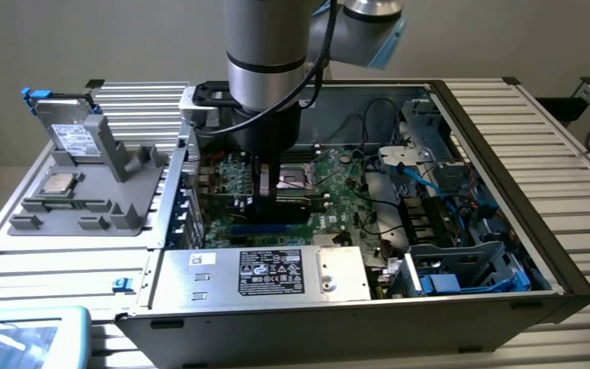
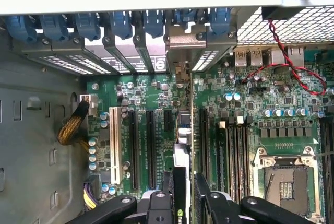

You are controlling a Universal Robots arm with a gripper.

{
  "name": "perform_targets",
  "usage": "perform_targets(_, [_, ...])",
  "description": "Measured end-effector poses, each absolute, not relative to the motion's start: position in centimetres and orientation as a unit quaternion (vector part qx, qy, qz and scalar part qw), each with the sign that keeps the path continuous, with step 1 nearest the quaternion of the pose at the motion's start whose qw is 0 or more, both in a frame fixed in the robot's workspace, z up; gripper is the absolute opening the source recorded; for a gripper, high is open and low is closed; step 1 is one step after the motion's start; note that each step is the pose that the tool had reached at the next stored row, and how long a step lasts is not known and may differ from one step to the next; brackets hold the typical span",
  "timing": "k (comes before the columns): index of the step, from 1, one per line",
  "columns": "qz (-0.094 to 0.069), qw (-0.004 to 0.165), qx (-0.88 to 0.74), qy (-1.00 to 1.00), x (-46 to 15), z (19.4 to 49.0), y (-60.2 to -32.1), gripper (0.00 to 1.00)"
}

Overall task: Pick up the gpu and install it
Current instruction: 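Insert the gpu into the slot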

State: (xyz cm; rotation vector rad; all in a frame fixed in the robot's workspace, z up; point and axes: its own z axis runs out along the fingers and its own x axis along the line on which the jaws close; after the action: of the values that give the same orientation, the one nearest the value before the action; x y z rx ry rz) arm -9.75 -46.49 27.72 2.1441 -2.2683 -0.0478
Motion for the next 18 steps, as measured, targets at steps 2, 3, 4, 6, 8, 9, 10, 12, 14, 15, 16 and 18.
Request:
perform_targets(2, [-0.015,0.010,0.684,-0.729,-9.76,27.59,-46.59,0.27])
perform_targets(3, [-0.015,0.010,0.683,-0.730,-9.76,27.58,-46.59,0.27])
perform_targets(4, [-0.015,0.010,0.683,-0.730,-9.76,27.58,-46.59,0.27])
perform_targets(6, [-0.016,0.010,0.683,-0.730,-9.75,27.57,-46.61,0.27])
perform_targets(8, [-0.016,0.010,0.683,-0.730,-9.75,27.35,-46.74,0.27])
perform_targets(9, [-0.016,0.010,0.683,-0.730,-9.75,27.22,-46.80,0.27])
perform_targets(10, [-0.016,0.010,0.682,-0.731,-9.76,27.17,-46.82,0.27])
perform_targets(12, [-0.016,0.010,0.682,-0.731,-9.76,27.17,-46.82,0.27])
perform_targets(14, [-0.016,0.010,0.682,-0.731,-9.75,27.14,-46.82,0.27])
perform_targets(15, [-0.016,0.010,0.681,-0.732,-9.75,27.09,-46.81,0.27])
perform_targets(16, [-0.016,0.010,0.680,-0.733,-9.75,27.03,-46.81,0.27])
perform_targets(18, [-0.016,0.010,0.678,-0.735,-9.75,26.95,-46.82,0.27])
